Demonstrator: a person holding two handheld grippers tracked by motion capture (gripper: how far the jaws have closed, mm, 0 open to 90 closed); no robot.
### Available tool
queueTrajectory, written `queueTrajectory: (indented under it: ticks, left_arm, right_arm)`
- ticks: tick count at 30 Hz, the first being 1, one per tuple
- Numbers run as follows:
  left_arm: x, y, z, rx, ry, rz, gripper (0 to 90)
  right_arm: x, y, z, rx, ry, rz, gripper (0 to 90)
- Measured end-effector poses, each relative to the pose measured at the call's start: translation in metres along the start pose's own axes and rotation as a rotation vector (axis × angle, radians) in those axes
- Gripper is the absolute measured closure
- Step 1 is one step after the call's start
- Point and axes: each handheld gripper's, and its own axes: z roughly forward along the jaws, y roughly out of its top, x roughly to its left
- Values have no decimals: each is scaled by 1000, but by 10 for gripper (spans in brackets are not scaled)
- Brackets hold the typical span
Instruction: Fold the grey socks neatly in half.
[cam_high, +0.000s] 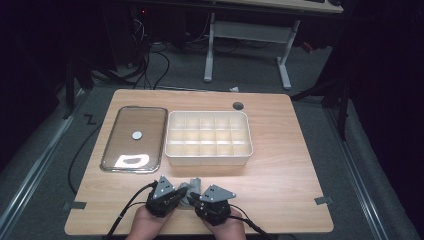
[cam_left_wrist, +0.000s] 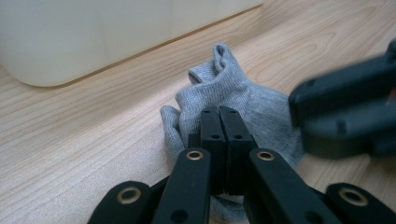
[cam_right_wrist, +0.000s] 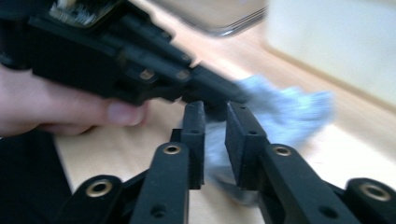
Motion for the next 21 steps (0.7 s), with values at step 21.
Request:
queueTrajectory:
  ticks: [21]
  left_arm:
    - [-1,-5,1,33,13,74,844]
  right_arm:
    - [-25,-14,10,108,-72,141,569]
